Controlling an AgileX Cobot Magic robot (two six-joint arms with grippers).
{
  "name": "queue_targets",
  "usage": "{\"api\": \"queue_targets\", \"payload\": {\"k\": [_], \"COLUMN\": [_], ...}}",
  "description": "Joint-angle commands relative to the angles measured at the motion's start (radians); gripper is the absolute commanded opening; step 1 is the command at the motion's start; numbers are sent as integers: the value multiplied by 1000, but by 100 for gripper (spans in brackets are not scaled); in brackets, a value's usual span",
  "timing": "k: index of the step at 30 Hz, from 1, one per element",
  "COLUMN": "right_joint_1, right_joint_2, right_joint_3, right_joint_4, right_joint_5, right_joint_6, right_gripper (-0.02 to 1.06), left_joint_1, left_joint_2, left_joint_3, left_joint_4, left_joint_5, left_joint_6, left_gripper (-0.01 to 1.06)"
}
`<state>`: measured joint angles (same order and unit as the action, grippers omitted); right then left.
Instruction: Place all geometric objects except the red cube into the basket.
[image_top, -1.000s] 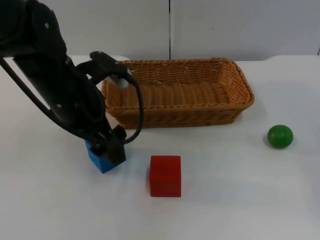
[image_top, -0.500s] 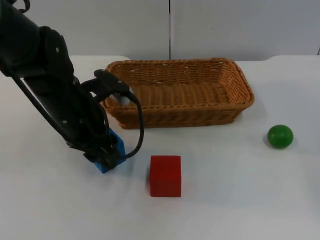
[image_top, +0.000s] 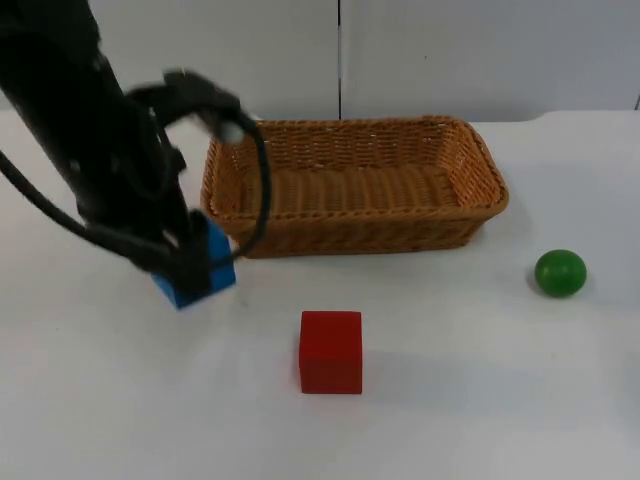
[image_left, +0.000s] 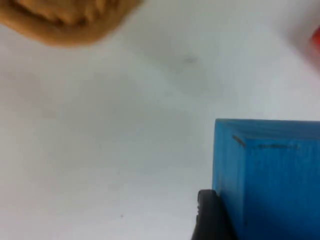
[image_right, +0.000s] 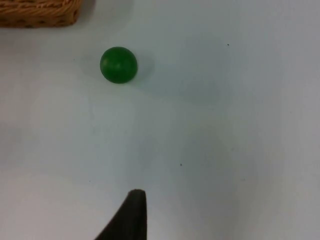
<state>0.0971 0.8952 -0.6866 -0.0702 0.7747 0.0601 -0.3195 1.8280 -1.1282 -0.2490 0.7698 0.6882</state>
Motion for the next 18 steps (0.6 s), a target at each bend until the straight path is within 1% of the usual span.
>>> {"api": "queue_targets", "payload": {"k": [1, 4, 7, 9, 11, 12, 15, 16, 17, 18], "right_joint_1": [-7, -7, -7, -7, -7, -7, -7, -7, -7, -7], "right_joint_2": [-3, -3, -3, -3, -3, -3, -3, -3, -3, -3], "right_joint_3": [-4, -4, -4, -4, -4, -4, -4, -4, -4, -2], "right_joint_4": [-5, -5, -5, -5, -5, -5, -5, -5, -5, -5], "right_joint_5": [-2, -2, -2, -2, -4, -4, -4, -4, -4, -6], "right_joint_6": [-1, -1, -1, -1, -1, -1, -1, -1, -1, -1], "right_gripper": [105, 105, 105, 105, 105, 105, 105, 105, 105, 105], "left_joint_1": [-5, -5, -5, -5, -5, -5, -5, -5, -5, -5], "left_joint_2": [-66, -97, -91, -65, -26, -26, 80, 139, 139, 183], "left_joint_3": [-4, -9, -27, -72, -134, -134, -257, -329, -329, -377], "left_joint_4": [-38, -119, -159, -204, -238, -238, -241, -241, -241, -243], "left_joint_5": [-3, -91, -120, -148, -159, -159, -157, -151, -151, -150], "left_joint_6": [-16, -16, -16, -16, -16, -16, -32, -42, -42, -42], "left_gripper": [0, 0, 0, 0, 0, 0, 0, 0, 0, 0]}}
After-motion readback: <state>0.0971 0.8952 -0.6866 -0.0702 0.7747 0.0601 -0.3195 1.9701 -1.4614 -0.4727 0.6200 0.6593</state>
